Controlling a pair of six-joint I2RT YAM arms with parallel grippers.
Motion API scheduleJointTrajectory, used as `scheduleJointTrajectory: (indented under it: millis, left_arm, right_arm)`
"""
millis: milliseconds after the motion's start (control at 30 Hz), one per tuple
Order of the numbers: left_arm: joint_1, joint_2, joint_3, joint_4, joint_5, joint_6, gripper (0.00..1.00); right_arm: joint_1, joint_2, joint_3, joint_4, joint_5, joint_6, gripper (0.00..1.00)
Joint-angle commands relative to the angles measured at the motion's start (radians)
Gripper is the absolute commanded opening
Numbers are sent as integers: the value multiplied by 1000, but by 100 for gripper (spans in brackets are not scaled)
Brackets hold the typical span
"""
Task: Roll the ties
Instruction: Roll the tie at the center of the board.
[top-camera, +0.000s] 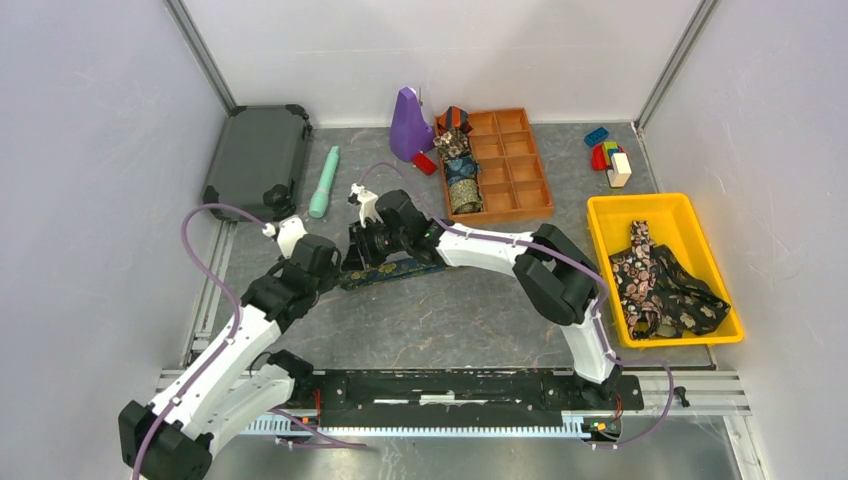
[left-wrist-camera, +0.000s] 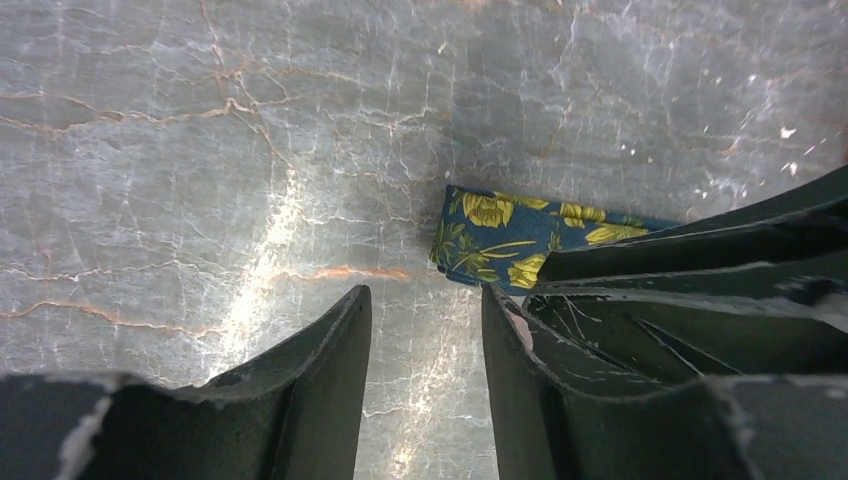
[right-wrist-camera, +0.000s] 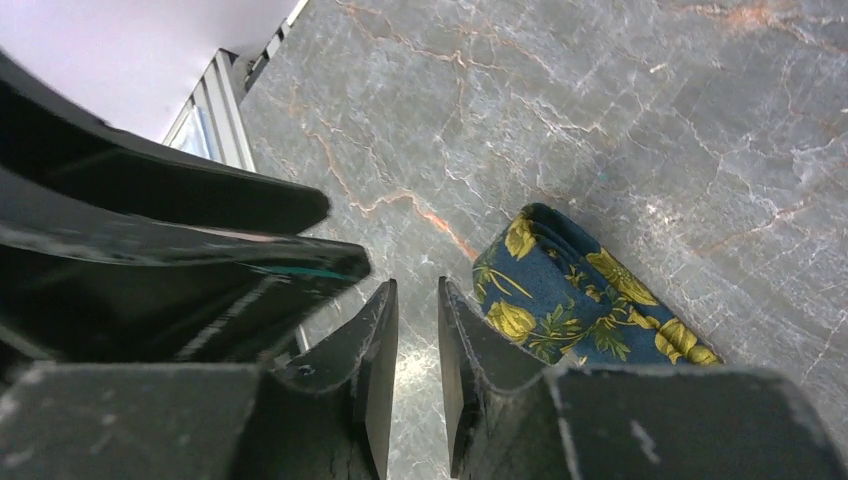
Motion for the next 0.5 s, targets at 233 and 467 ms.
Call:
scheduleJointTrajectory:
  millis: [233,467]
  left_arm:
    - [32,-79,-20,7,-33,5,52]
    - [36,-75,-51,41,-33,8,52]
  right_arm:
    - [-6,59,52,13,17,8,24]
    - [-22,95,58,-3,38,-16,22]
